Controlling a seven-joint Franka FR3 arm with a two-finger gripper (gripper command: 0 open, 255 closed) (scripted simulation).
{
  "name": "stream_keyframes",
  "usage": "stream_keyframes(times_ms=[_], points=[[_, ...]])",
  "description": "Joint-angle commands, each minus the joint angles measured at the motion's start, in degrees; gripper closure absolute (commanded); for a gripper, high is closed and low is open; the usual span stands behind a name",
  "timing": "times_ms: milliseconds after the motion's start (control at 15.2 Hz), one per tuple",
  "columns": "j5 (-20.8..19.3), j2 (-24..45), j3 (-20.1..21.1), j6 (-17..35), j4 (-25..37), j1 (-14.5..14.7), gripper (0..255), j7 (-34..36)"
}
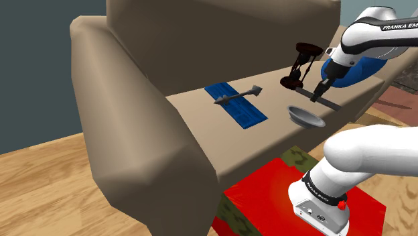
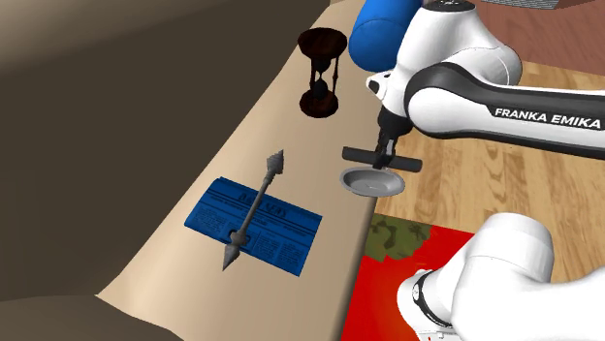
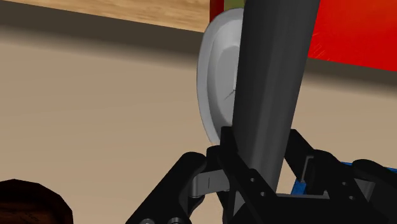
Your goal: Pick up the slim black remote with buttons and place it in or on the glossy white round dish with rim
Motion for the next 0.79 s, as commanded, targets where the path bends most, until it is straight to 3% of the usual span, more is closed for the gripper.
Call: stream_keyframes(times_ms=[0, 528, 726], points=[[-0.7, -1.1, -0.3, 0.7, -1.8, -0.7, 255, -0.2], [-2.3, 1.7, -2.5, 8.2, -6.6, -1.1, 255, -0.4], [-2.3, 1.7, -2.5, 8.2, -6.6, -1.1, 255, -0.4]])
